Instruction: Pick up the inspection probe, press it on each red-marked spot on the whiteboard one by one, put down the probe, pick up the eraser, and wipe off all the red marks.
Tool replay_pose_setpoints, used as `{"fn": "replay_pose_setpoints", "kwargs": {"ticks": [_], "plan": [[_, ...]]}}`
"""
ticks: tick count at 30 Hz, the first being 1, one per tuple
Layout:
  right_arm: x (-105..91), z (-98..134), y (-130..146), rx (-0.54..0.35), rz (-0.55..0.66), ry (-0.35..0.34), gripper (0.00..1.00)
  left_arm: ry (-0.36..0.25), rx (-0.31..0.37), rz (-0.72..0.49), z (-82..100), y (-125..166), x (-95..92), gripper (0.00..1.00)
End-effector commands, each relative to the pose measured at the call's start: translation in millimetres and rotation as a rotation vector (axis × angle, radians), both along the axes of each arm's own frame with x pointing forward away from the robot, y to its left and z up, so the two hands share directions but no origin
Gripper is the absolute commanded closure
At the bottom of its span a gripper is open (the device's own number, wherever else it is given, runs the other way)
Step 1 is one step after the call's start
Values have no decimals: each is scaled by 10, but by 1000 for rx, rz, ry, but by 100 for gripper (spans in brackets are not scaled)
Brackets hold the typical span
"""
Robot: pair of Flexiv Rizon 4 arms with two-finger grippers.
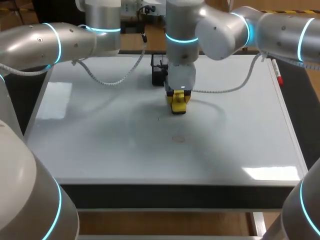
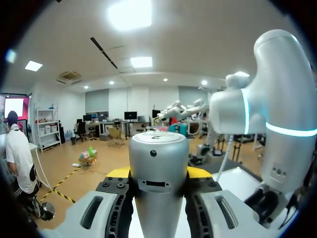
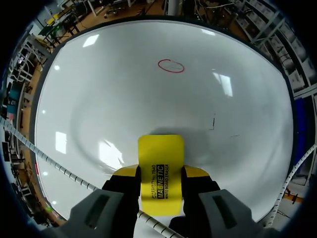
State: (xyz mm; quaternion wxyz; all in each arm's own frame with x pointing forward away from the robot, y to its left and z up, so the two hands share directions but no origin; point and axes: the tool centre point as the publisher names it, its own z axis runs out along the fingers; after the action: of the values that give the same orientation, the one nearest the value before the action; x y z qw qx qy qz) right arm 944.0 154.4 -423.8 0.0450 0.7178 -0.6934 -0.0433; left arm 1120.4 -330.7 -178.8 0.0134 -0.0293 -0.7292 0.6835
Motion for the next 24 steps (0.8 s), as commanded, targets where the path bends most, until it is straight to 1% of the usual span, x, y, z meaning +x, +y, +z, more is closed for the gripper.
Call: {"fn": "replay_pose_setpoints", "kwargs": {"ticks": [1, 8, 16, 24], "plan": [[-27, -9, -107, 0, -11, 1, 100, 1, 3, -2, 16, -2, 7, 100], [-91, -22, -309, -15, -62, 6, 100, 1, 3, -2, 16, -2, 7, 100], [-211, -34, -595, -33, -126, 12, 100, 1, 3, -2, 16, -2, 7, 100], [-279, 30, -769, -38, -168, -2, 100, 1, 3, -2, 16, -2, 7, 100]]}}
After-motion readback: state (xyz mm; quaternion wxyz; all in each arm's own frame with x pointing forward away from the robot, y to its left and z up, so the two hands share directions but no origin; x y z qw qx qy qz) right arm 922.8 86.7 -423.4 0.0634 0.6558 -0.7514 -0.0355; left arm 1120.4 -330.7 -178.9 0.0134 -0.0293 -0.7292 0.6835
